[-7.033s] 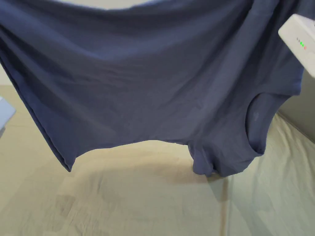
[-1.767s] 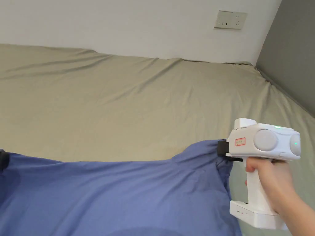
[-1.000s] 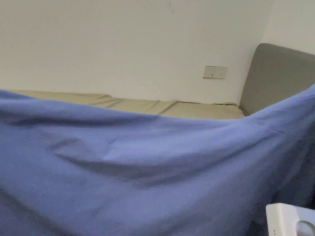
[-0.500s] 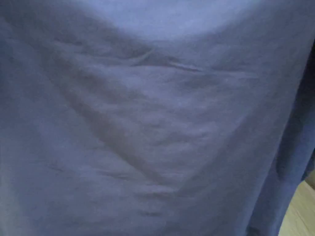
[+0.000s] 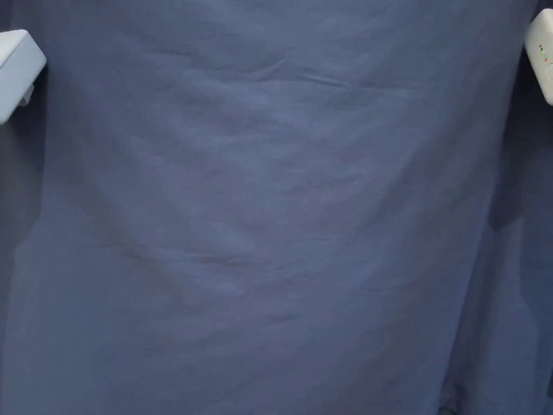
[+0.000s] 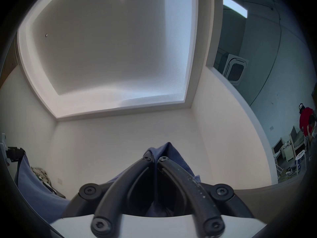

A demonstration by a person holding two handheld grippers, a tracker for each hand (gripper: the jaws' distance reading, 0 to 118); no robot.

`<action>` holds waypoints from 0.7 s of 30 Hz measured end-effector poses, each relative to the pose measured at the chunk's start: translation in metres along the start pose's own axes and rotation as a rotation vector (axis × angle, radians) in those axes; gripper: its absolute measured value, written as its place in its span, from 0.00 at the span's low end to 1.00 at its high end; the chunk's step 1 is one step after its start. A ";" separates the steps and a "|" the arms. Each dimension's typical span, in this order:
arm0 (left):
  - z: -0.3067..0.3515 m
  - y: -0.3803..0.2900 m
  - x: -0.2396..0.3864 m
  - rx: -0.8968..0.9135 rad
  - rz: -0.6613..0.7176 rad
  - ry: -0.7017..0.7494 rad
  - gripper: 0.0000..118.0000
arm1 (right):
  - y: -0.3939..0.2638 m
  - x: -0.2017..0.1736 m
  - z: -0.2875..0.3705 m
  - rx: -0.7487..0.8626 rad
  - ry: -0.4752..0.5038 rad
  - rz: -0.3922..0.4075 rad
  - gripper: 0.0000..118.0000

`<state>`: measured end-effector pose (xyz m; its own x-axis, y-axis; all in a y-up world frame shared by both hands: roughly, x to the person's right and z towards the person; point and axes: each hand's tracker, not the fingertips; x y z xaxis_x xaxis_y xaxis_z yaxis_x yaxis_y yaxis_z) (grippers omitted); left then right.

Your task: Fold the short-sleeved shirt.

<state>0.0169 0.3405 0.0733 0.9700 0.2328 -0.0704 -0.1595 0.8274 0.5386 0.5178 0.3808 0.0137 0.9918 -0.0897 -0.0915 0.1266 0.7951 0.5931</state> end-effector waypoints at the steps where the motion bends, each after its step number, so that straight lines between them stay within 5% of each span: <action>1: -0.014 -0.013 -0.003 -0.014 0.005 -0.001 0.02 | -0.011 -0.002 -0.010 -0.010 0.003 0.014 0.04; 10: -0.106 -0.093 -0.033 -0.067 0.017 -0.034 0.02 | -0.091 -0.006 -0.089 -0.052 0.030 0.034 0.04; 21: -0.110 -0.149 -0.062 -0.082 0.057 -0.079 0.02 | -0.131 0.003 -0.088 -0.090 0.042 0.069 0.04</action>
<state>-0.0398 0.2589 -0.0953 0.9699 0.2422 0.0263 -0.2259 0.8536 0.4694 0.5025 0.3297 -0.1347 0.9962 -0.0091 -0.0869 0.0536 0.8492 0.5253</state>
